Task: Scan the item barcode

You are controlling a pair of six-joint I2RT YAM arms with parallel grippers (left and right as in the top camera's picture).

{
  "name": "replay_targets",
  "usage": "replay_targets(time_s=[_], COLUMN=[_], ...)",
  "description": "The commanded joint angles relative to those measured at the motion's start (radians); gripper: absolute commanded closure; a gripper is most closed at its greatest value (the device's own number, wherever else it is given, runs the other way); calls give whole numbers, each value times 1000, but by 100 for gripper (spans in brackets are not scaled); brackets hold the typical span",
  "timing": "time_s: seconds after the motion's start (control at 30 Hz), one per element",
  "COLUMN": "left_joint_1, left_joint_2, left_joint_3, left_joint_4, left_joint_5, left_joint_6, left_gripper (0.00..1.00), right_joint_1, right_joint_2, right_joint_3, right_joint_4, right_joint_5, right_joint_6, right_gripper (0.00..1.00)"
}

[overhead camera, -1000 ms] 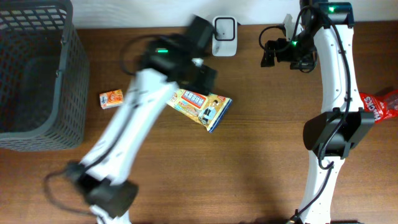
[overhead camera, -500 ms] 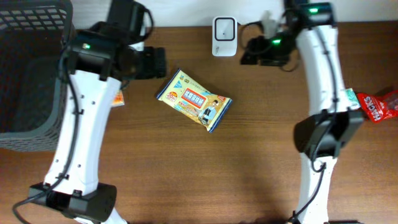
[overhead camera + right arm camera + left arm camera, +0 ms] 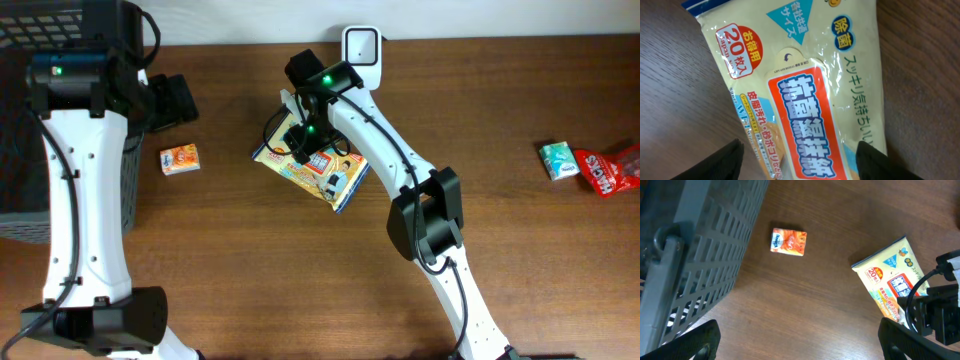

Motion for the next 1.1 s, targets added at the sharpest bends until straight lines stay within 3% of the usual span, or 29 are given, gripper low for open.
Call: replay_targets(time_s=[0.0, 0.2, 0.27, 0.6, 0.63, 0.7, 0.73, 0.87, 1.07], left_joint_1=[6, 6, 6, 6, 6, 6, 6, 6, 6], left_joint_2=[-4, -4, -4, -4, -4, -4, -4, -4, -4], left_joint_3=[-1, -1, -1, -3, -3, -3, -3, -3, -3], left_joint_4=[-1, 0, 0, -1, -1, 0, 1, 8, 10], left_joint_5=[-5, -5, -5, -5, -5, -5, -5, -5, -5], left_joint_6=[-10, -10, -10, -10, -10, -10, -10, -10, -10], left_gripper=[1, 1, 1, 1, 1, 1, 1, 1, 1], right_joint_1=[13, 19, 19, 22, 22, 25, 26, 31, 63], right_joint_2=[48, 105, 106, 117, 117, 113, 108, 98, 98], right_joint_3=[1, 0, -2, -146, -151, -150, -142, -49, 96], right_joint_4=[5, 3, 3, 46, 42, 31, 21, -53, -146], right_joint_5=[41, 98, 98, 105, 109, 109, 109, 131, 322], right_joint_6=[-11, -26, -25, -25, -25, -24, -24, -25, -26], right_gripper=[27, 28, 38, 41, 35, 8, 2, 2, 2])
